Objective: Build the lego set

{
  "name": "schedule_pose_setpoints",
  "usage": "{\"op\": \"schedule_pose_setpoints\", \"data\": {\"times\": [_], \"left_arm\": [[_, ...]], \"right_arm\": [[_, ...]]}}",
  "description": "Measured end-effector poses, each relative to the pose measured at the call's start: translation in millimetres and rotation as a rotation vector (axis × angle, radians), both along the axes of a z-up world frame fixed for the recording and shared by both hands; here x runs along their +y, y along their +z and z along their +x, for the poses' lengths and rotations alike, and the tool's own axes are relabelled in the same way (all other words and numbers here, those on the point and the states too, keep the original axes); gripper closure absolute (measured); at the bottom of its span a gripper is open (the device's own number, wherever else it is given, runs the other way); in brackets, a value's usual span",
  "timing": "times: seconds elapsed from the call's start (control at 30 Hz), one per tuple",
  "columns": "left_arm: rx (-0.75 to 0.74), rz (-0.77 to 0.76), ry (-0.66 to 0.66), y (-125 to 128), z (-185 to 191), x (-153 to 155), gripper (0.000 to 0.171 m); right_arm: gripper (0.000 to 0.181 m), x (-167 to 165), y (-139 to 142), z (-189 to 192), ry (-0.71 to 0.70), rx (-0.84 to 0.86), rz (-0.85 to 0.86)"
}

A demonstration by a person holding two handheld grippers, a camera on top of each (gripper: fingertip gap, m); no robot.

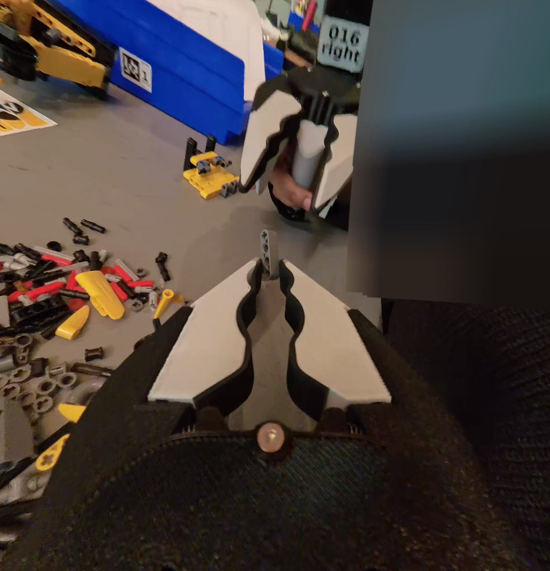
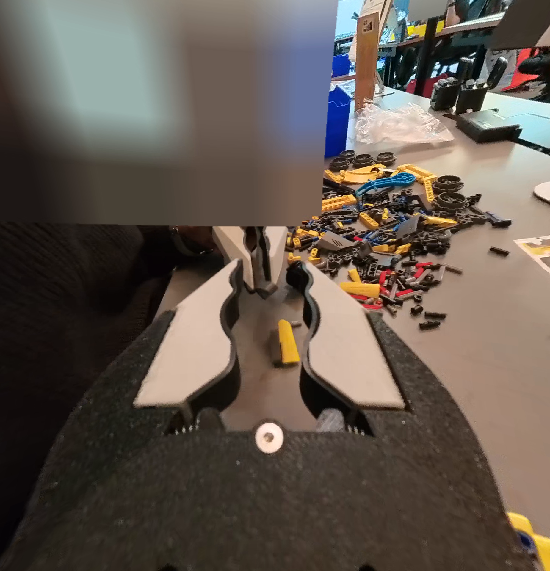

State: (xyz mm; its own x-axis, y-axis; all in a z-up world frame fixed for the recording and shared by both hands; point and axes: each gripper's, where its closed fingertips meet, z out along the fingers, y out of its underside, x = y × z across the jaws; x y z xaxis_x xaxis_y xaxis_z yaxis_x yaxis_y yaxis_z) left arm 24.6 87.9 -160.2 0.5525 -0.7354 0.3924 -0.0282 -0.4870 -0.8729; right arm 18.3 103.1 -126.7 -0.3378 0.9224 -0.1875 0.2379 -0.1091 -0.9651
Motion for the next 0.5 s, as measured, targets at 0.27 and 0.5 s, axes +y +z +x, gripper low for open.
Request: {"op": "schedule_pose_setpoints", "data": {"times": [0.27, 0.5], "left_arm": [[0.194, -0.073, -0.105, -25.8, 12.7, -17.2, 0.164], [0.095, -0.198, -0.192, -21.3, 24.6, -30.0, 0.164]], "right_arm": [[0.149, -17.5, -10.5, 7.5, 0.076, -0.038, 0.092], [0.157, -33.9, -34.1, 18.8, 0.158, -0.114, 0.206]]}}
